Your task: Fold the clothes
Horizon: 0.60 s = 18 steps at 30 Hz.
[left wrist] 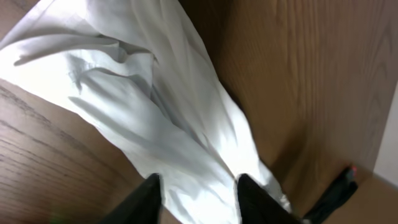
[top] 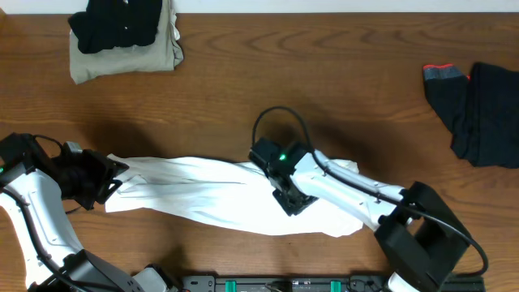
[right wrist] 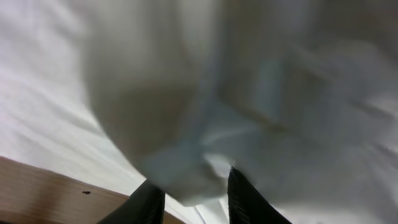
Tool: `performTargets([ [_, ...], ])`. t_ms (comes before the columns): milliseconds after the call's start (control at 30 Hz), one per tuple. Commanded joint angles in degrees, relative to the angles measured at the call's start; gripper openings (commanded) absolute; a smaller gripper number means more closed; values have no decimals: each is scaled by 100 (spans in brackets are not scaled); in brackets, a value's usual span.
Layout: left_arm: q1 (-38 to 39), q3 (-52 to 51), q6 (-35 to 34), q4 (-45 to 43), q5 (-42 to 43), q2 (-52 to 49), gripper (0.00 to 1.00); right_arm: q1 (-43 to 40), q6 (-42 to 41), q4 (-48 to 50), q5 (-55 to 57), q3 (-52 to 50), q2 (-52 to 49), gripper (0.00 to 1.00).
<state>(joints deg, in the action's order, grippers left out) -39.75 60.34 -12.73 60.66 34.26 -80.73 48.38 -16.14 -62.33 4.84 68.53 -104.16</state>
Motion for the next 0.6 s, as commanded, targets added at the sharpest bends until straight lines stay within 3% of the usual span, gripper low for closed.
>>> performTargets([
  [0, 107, -33, 278, 50, -15, 120, 24, -160, -693, -151, 90, 415, 452, 29],
  [33, 186, -33, 317, 59, -15, 164, 14, -199, -883, -192, 90, 461, 564, 29],
  [100, 422, -33, 356, 63, -15, 280, 6, -289, -1246, -197, 66, 481, 789, 27],
  [333, 2002, -33, 348, -2, -15, 837, 6, -927, -1554, -26, -964, 481, 1353, 24],
  [567, 4275, -33, -227, -374, -15, 739, 6, -1342, -1775, 39, -981, -37, 1222, 4],
])
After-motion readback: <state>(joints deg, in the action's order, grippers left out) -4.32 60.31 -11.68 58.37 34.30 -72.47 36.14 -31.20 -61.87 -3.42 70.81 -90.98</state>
